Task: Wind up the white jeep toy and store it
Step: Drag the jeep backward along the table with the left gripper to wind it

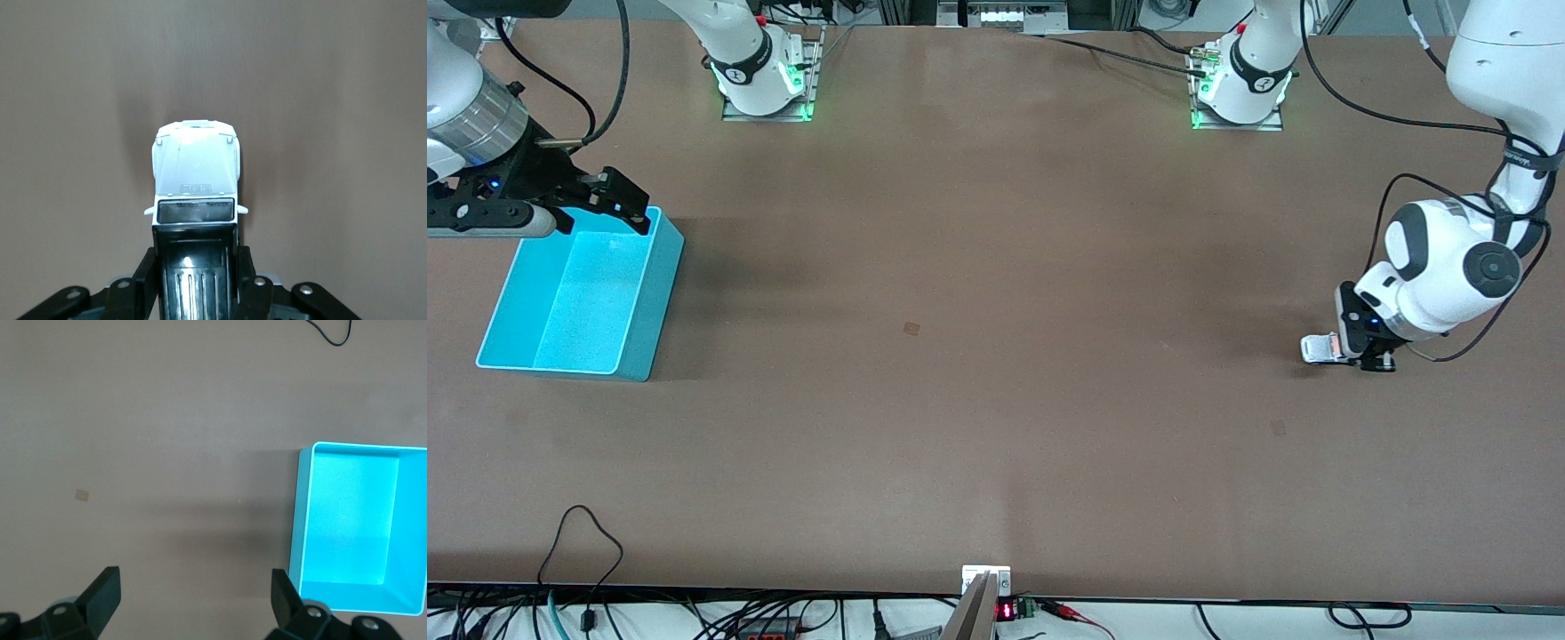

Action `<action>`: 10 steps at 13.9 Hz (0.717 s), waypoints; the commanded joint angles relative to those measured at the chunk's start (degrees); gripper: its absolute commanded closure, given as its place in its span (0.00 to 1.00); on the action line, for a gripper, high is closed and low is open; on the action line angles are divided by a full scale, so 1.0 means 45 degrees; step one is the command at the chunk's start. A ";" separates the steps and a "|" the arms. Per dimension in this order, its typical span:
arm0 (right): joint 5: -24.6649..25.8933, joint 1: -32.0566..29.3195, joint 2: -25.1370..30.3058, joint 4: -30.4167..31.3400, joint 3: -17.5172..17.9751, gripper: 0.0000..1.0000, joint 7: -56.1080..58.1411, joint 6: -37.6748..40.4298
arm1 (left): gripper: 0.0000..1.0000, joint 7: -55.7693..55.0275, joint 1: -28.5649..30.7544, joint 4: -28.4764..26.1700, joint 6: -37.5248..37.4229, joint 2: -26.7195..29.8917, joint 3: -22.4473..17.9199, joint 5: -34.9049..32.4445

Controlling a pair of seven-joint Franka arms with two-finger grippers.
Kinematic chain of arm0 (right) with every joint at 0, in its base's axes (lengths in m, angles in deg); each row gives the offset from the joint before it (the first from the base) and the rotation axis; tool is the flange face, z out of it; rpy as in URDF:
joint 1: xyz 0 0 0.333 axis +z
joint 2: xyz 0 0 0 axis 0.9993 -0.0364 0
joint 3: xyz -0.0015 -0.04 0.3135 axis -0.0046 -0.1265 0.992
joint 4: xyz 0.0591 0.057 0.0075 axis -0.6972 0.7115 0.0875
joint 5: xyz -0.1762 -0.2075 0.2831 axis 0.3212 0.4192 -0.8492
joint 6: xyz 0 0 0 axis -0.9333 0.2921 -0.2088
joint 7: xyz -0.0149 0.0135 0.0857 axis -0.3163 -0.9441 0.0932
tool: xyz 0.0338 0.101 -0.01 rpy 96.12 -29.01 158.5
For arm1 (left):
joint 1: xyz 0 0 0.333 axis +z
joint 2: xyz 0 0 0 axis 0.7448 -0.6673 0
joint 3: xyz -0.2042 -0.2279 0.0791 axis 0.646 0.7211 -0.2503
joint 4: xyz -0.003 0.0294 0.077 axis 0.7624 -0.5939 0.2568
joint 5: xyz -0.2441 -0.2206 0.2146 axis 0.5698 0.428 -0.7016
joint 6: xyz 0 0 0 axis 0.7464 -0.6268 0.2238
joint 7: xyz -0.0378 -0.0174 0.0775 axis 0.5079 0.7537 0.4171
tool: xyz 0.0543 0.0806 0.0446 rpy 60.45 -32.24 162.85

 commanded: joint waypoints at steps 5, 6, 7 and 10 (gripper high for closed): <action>0.0145 0.0202 0.0006 -0.0190 0.0035 0.00 -0.0102 0.0154 | 0.83 0.2363 0.1822 0.0644 -0.0060 -0.1161 0.0036 -0.0287; 0.0319 0.0338 0.0006 -0.0190 0.0035 0.00 -0.0121 0.0134 | 0.83 0.2422 0.1998 0.0645 -0.0060 -0.1161 0.0036 -0.0287; 0.0360 0.0455 0.0006 -0.0190 0.0035 0.00 -0.0315 0.0114 | 0.83 0.2539 0.2038 0.0722 -0.0060 -0.1181 0.0017 -0.0267; 0.0360 0.0495 -0.0034 -0.0190 0.0035 0.00 -0.0610 0.0114 | 0.83 0.2812 0.2429 0.0976 -0.0060 -0.1356 -0.0003 -0.0287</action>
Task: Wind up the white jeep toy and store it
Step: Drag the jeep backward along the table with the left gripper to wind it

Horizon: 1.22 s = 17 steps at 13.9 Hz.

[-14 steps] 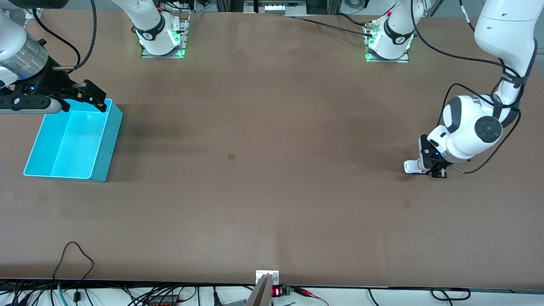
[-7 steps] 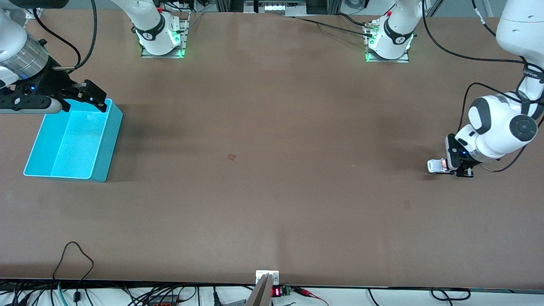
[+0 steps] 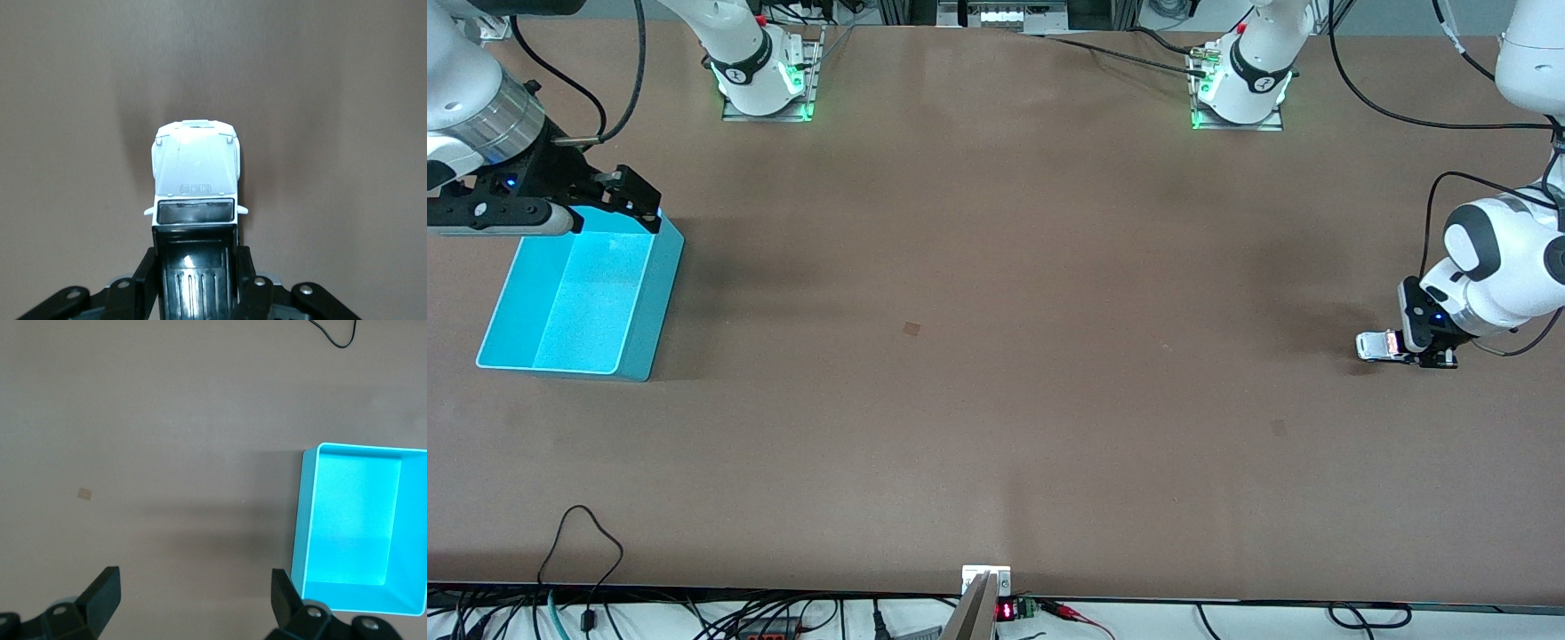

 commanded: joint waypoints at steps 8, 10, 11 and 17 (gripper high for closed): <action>0.0160 -0.0123 -0.0014 -0.0130 -0.0112 0.00 -0.0256 0.0216 | 0.74 0.0856 0.0772 0.0237 -0.0101 -0.0862 -0.0019 -0.0287; 0.0140 -0.0123 0.0006 -0.0111 -0.0151 0.00 -0.0237 0.0217 | 0.00 0.0876 0.0811 0.0256 -0.0217 -0.0726 0.0039 -0.0287; 0.0140 -0.0123 0.0025 -0.0111 -0.0151 0.00 -0.0256 0.0217 | 0.00 0.0798 0.0753 0.0430 -0.0605 -0.0455 0.0137 -0.0268; 0.0160 -0.0279 0.0064 -0.0013 -0.0210 0.00 -0.0100 0.0275 | 0.00 0.0039 -0.0124 0.3299 -0.5426 0.0114 0.0664 -0.0267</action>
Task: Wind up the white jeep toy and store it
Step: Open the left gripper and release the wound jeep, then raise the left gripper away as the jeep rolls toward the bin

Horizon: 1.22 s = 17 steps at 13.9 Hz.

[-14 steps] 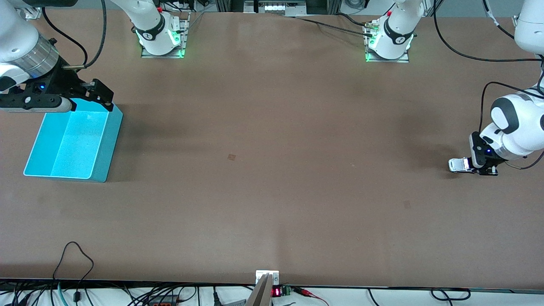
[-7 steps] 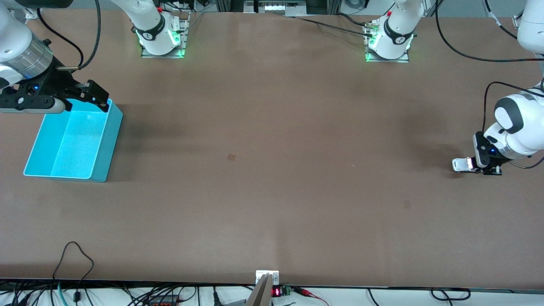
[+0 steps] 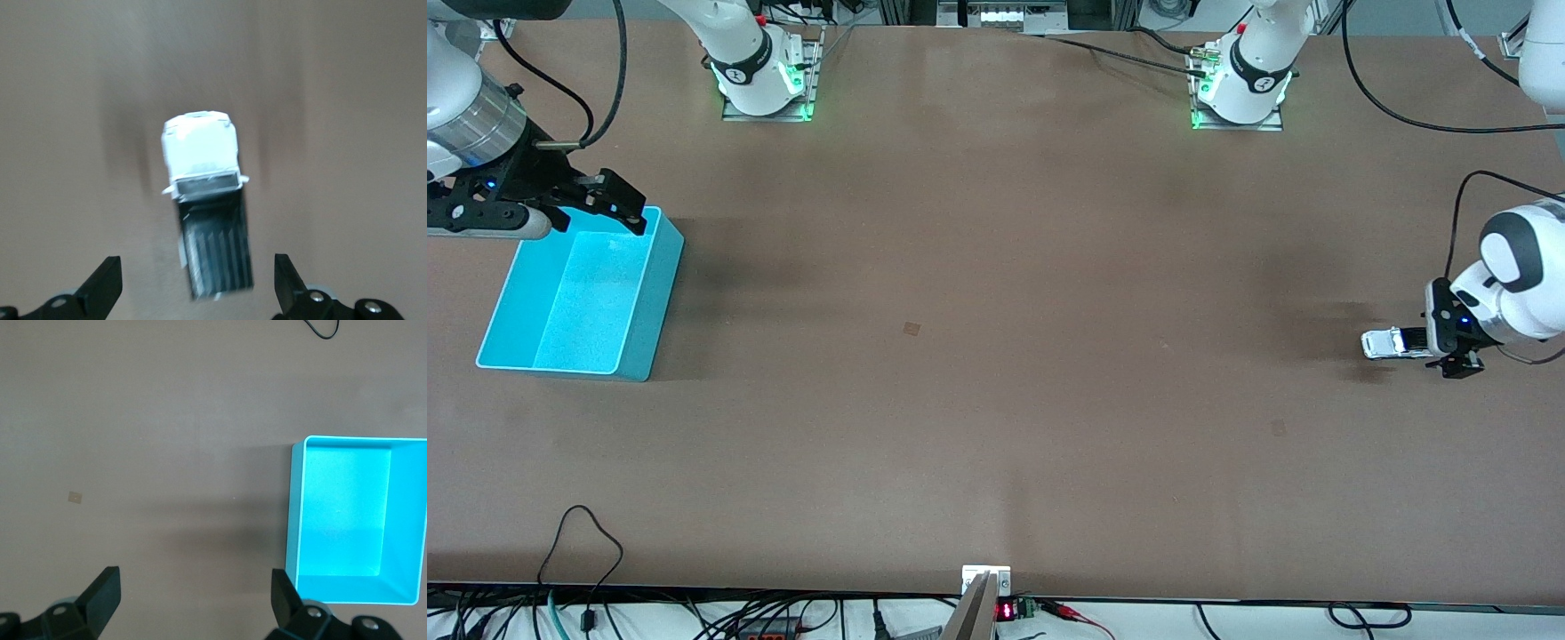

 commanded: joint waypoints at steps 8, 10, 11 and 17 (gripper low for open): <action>0.0138 0.0009 0.0163 0.0072 0.0083 0.00 -0.0079 0.0184 | 0.00 -0.7055 -0.1508 0.3598 -0.6874 0.0811 0.1044 -0.0111; 0.0138 0.0009 0.0163 0.0072 0.0083 0.00 -0.0079 0.0184 | 0.00 -0.8696 -0.1489 0.3929 -0.7402 0.1066 0.1628 -0.0072; 0.0138 0.0009 0.0163 0.0072 0.0083 0.00 -0.0079 0.0184 | 0.00 -0.9555 -0.1489 0.4164 -0.7830 0.1106 0.1903 -0.0052; 0.0138 0.0009 0.0163 0.0092 0.0083 0.00 -0.0079 0.0184 | 0.00 -1.4750 -0.1547 0.5767 -0.9630 0.1416 0.3447 0.0416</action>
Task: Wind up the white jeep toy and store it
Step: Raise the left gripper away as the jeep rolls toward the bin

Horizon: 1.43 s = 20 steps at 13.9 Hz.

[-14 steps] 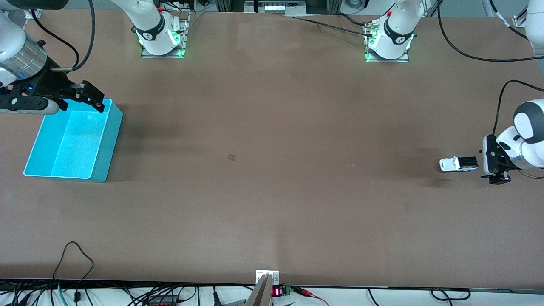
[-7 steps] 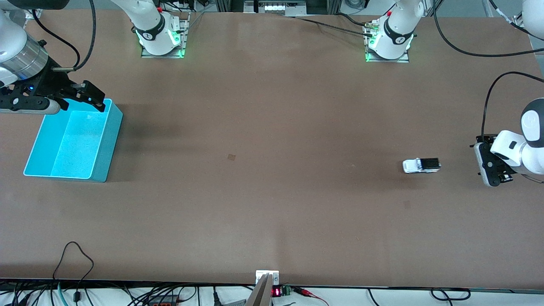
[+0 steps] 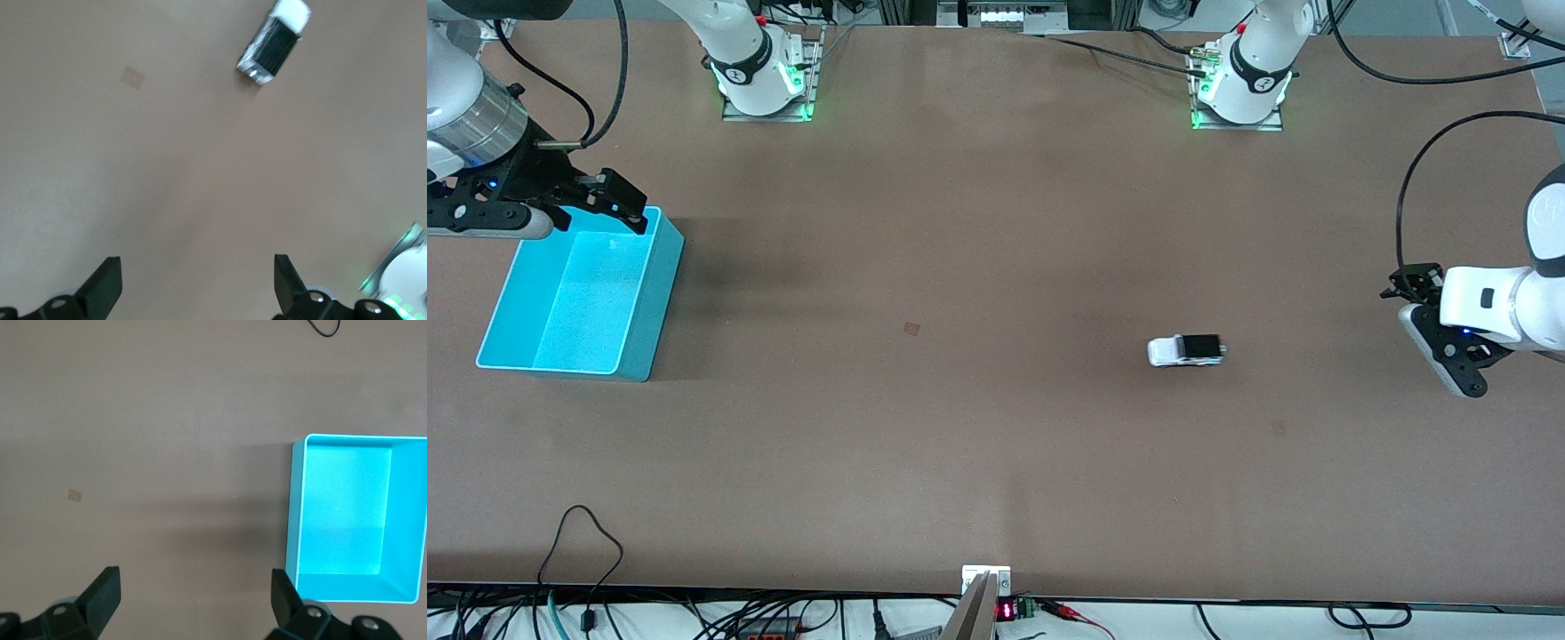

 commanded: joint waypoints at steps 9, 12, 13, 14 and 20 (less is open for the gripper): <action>0.0138 -0.0009 0.0162 0.0064 0.0060 0.00 -0.0079 0.0166 | 0.00 -0.9337 -0.4281 -0.1673 0.0441 0.3336 -0.3782 0.2702; 0.0138 -0.0009 0.0162 0.0064 0.0060 0.00 -0.0079 0.0204 | 0.00 -1.2078 -0.4539 -0.3331 0.2259 0.4799 -0.3943 0.2665; 0.0138 -0.0029 0.0162 0.0064 0.0060 0.00 -0.0079 0.0185 | 0.00 -1.2122 -0.4577 -0.3393 0.2360 0.4939 -0.4098 0.2626; 0.0138 -0.0029 0.0142 0.0064 0.0060 0.00 -0.0059 0.0204 | 0.00 -1.2122 -0.4810 -0.3433 0.2361 0.5056 -0.4409 0.2587; 0.0119 -0.0087 -0.0111 0.0045 0.0060 0.00 -0.0040 0.0302 | 0.00 -1.0116 -0.5476 -0.3667 0.2264 0.5565 -0.5135 0.1632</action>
